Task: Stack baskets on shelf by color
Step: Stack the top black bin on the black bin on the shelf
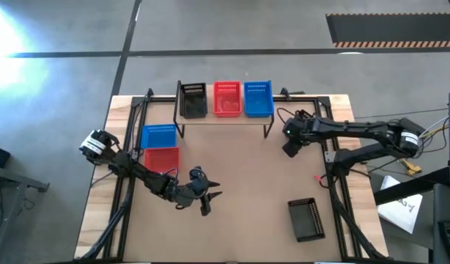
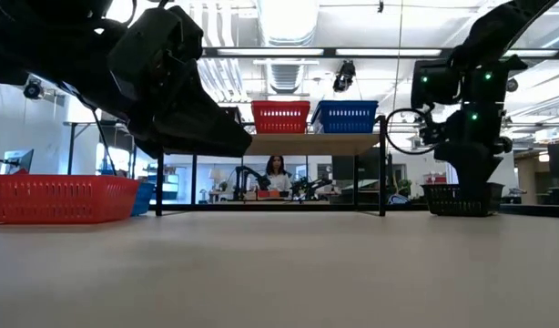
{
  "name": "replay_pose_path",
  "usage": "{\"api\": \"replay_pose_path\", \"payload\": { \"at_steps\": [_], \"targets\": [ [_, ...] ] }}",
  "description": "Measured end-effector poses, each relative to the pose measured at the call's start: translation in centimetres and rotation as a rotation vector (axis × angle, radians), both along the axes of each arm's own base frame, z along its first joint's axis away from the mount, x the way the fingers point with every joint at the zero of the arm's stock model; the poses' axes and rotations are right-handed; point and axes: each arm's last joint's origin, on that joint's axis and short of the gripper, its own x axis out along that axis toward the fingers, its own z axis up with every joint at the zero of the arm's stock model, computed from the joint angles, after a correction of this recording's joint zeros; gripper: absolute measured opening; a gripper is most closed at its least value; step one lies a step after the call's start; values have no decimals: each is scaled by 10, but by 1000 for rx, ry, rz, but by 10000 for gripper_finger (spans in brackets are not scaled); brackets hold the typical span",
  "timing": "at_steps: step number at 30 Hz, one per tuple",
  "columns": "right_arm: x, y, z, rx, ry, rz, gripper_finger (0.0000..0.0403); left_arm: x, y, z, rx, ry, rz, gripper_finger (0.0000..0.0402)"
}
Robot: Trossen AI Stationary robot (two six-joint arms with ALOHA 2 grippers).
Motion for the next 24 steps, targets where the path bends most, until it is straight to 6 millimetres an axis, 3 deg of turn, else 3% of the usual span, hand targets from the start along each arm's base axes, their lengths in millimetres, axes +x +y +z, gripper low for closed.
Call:
{"api": "replay_pose_path", "payload": {
  "at_steps": [6,11,17,20,24],
  "targets": [
    [12,27,-2,107,-43,122,22,1,-2,2,1,-10,-8,136],
    [29,77,-3,143,-129,243,13,1,-15,11,114,-30,-99,136],
    [64,147,-7,170,-443,449,13,7,-34,39,250,-121,-201,136],
    [85,170,-10,149,-556,516,13,11,-38,48,305,-136,-251,136],
    [121,191,-14,113,-539,592,13,15,-41,52,404,-103,-324,136]
  ]
}}
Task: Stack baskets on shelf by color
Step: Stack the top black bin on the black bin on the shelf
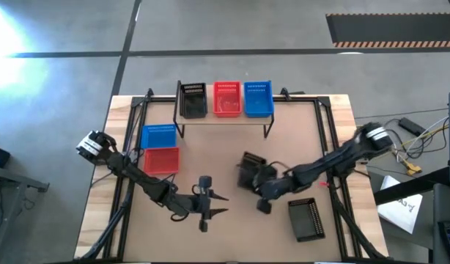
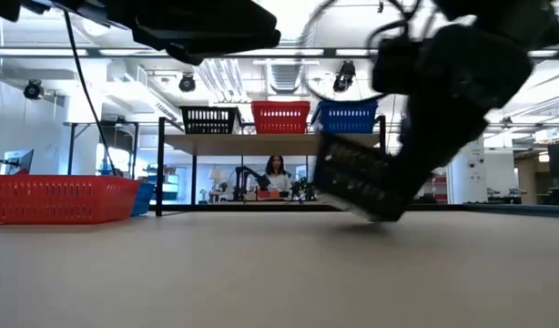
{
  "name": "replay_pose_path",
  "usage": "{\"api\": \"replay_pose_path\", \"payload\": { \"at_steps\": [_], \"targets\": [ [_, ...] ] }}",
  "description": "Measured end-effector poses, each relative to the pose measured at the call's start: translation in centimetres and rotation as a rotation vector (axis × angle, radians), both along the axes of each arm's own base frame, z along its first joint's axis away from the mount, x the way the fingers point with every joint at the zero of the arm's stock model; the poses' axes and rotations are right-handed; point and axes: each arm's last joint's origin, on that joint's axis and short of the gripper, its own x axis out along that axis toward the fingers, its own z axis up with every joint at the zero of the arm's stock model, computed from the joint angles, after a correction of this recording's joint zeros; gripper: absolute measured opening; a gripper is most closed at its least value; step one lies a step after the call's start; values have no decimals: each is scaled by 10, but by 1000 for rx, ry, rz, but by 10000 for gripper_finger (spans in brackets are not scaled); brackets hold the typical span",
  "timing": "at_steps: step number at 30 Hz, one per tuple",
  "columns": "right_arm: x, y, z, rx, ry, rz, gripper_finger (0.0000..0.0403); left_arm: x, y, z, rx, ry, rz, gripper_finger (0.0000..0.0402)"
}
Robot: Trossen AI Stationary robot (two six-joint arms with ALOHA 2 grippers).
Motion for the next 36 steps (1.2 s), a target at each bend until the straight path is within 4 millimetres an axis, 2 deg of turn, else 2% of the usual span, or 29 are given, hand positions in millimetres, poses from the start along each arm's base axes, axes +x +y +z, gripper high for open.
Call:
{"api": "replay_pose_path", "payload": {
  "at_steps": [4,8,12,16,22,28,36],
  "targets": [
    [38,14,-4,-66,66,40,13,2,-1,1,89,41,-19,139],
    [72,27,-1,-130,111,102,13,0,2,-6,158,107,-26,162],
    [99,38,8,-170,119,170,13,-1,9,-16,134,175,8,194],
    [119,46,20,-196,89,223,12,-5,13,-24,98,214,59,204],
    [135,52,21,-228,72,261,12,-9,15,-31,36,249,91,172],
    [135,49,15,-295,85,191,13,-14,18,-39,-48,334,152,134],
    [136,48,17,-329,64,165,13,-18,19,-44,-83,382,159,108]
  ]
}}
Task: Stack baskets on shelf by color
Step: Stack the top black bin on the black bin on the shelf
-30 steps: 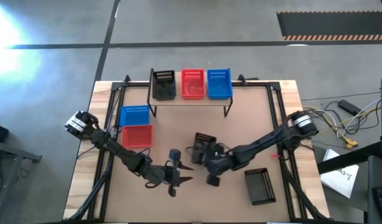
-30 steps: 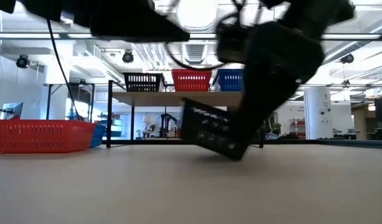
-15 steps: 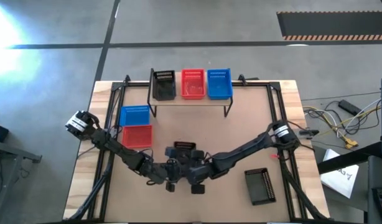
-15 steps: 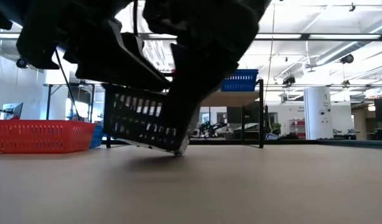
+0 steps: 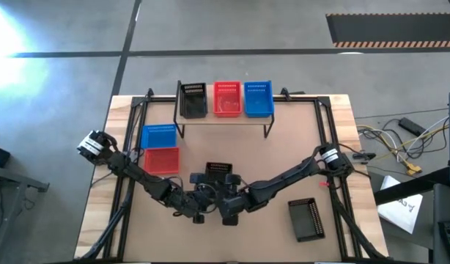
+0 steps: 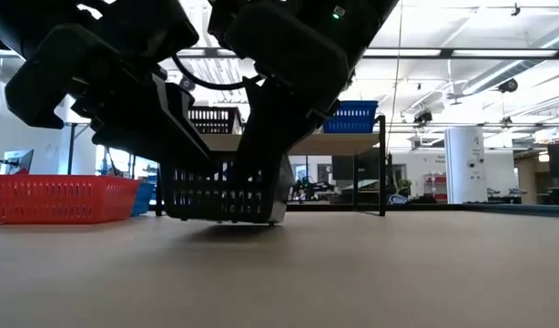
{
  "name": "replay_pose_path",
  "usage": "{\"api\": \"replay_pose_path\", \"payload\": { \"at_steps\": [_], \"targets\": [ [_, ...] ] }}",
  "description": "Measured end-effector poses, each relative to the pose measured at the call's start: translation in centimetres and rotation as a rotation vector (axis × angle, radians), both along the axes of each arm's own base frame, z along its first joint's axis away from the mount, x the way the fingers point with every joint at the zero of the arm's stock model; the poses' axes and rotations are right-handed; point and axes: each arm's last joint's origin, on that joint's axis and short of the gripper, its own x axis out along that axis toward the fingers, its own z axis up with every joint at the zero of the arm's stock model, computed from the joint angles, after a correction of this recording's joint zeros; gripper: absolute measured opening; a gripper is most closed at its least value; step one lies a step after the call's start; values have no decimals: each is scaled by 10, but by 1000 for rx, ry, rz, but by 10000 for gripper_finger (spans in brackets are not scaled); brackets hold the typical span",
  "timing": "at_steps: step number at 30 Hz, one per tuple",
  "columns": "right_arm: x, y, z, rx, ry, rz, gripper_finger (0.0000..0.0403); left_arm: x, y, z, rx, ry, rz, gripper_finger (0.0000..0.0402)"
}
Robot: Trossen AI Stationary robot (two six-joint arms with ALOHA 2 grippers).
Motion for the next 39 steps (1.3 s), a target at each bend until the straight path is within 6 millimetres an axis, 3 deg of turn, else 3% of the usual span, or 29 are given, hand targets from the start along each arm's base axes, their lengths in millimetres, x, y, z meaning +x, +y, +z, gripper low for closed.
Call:
{"api": "replay_pose_path", "payload": {
  "at_steps": [6,15,19,24,28,33,39],
  "targets": [
    [0,4,2,-15,-22,2,29,-1,0,-1,-14,2,7,74],
    [-7,20,13,-175,-106,30,149,-1,-1,-1,-32,7,0,5],
    [-26,34,22,-276,-149,43,176,-1,-1,-1,-32,6,-3,5],
    [-70,49,34,-380,-230,-17,177,-4,-2,7,-30,-2,-4,2],
    [-110,57,31,-414,-308,-100,168,-11,-2,35,3,-13,-7,2],
    [-149,61,19,-400,-416,-186,156,-32,3,94,111,-58,-8,1],
    [-167,57,5,-369,-494,-258,143,-64,34,167,284,-105,5,1]
  ]
}}
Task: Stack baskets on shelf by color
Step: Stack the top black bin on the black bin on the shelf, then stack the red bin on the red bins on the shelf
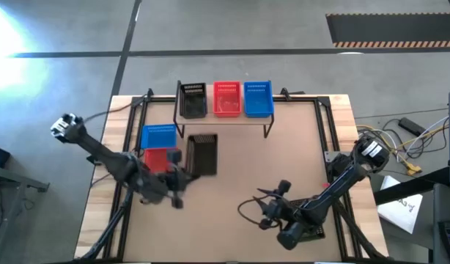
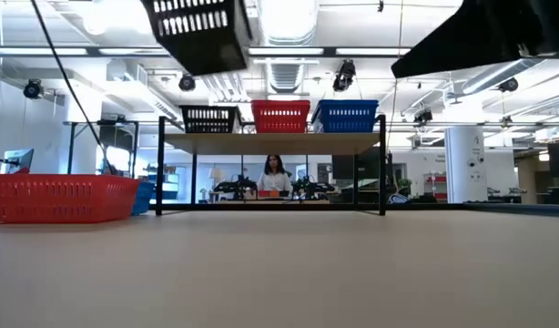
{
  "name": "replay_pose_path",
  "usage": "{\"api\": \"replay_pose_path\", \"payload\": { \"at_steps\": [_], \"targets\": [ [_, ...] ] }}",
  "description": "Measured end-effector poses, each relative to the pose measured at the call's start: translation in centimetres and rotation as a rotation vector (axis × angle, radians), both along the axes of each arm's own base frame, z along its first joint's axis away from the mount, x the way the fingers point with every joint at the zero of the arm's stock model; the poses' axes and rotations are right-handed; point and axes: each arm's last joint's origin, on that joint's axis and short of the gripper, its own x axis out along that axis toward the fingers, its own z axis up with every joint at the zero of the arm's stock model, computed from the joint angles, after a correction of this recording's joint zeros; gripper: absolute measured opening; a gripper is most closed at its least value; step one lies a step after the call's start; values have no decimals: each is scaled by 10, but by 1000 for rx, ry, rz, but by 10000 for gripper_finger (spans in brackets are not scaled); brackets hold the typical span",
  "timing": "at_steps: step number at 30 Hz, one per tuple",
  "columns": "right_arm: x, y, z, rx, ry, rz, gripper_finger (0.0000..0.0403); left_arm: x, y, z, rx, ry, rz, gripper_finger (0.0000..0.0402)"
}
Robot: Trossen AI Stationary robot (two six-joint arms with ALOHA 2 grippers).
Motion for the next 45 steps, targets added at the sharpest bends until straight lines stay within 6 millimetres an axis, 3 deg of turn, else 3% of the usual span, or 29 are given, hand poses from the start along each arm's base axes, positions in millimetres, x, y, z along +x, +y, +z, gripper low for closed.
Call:
{"api": "replay_pose_path", "payload": {
  "at_steps": [3,8,12,16,21,33,45],
  "targets": [
    [-1,-1,-3,3,-4,2,138,-12,29,24,84,-10,35,1],
    [0,-1,-3,-17,-8,-1,131,-29,84,43,227,8,58,1],
    [0,0,-3,-23,-6,2,129,-36,126,42,294,43,49,1],
    [0,0,-3,-22,-7,2,129,-39,163,33,246,57,47,1],
    [1,0,-3,-17,-12,0,125,-37,194,21,182,59,77,1],
    [1,1,-2,-8,-21,2,125,-27,210,3,136,99,82,4],
    [1,0,-2,-7,-22,1,123,-27,211,2,137,113,136,48]
  ]
}}
